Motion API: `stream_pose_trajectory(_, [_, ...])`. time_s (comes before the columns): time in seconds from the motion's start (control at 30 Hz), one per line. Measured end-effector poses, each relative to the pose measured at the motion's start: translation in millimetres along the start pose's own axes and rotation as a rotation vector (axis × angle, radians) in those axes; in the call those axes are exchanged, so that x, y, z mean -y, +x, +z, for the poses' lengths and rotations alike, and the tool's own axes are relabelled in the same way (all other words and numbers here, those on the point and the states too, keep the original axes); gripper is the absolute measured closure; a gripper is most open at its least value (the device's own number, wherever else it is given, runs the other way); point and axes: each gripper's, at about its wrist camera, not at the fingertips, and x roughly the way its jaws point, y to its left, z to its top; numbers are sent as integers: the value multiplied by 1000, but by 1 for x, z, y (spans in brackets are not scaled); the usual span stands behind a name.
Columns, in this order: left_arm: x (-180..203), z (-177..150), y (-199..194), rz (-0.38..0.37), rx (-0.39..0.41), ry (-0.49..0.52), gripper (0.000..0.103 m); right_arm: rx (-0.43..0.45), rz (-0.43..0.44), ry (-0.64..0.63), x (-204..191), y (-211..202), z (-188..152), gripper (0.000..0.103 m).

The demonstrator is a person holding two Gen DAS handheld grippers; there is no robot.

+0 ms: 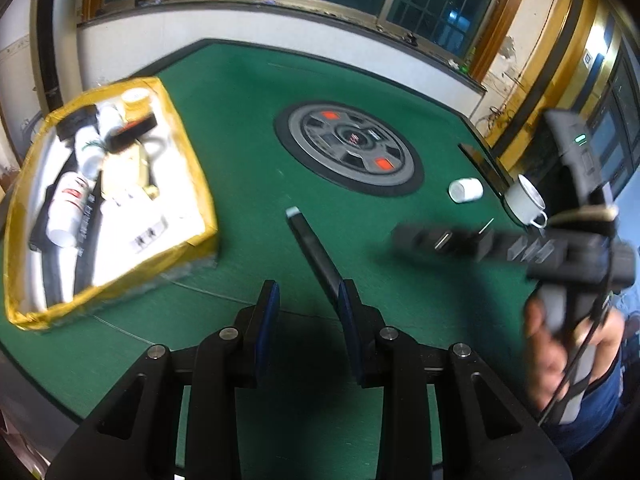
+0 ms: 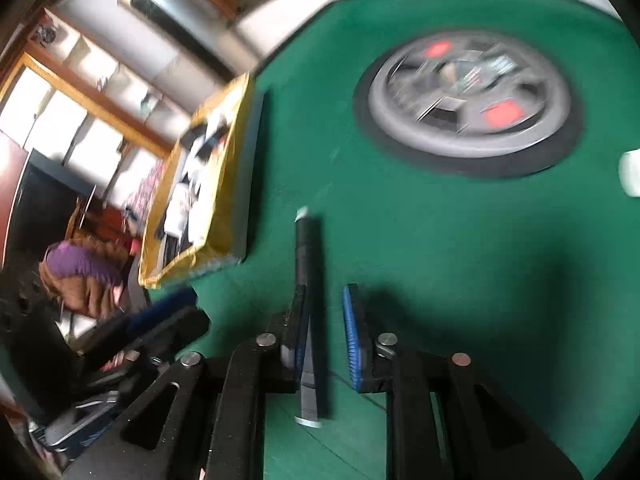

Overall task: Organize rigid objects
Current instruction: 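Move both grippers back to the table and grasp a black marker with the left, then grasp the white green-labelled bottle with the right gripper while the left holds the marker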

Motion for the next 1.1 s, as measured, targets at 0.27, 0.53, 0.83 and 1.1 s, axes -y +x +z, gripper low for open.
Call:
stream_pose_trajectory(0.27, [34,-1,34,64,-78,36,75,337,-238,178,85,-86,17,58])
stream_pose_trajectory(0.53, [48,-3,58,175,-98,120,75,377,-351,268,160,-77,54,55])
stream_pose_trajectory(0.83, [41,-1,58,171,-103,160,75,176,-148,235,132,-56,41,70])
stream_pose_trajectory(1.1, [40,-1,59,181,-94,179,75,109,-211,21,76,-49,29,66])
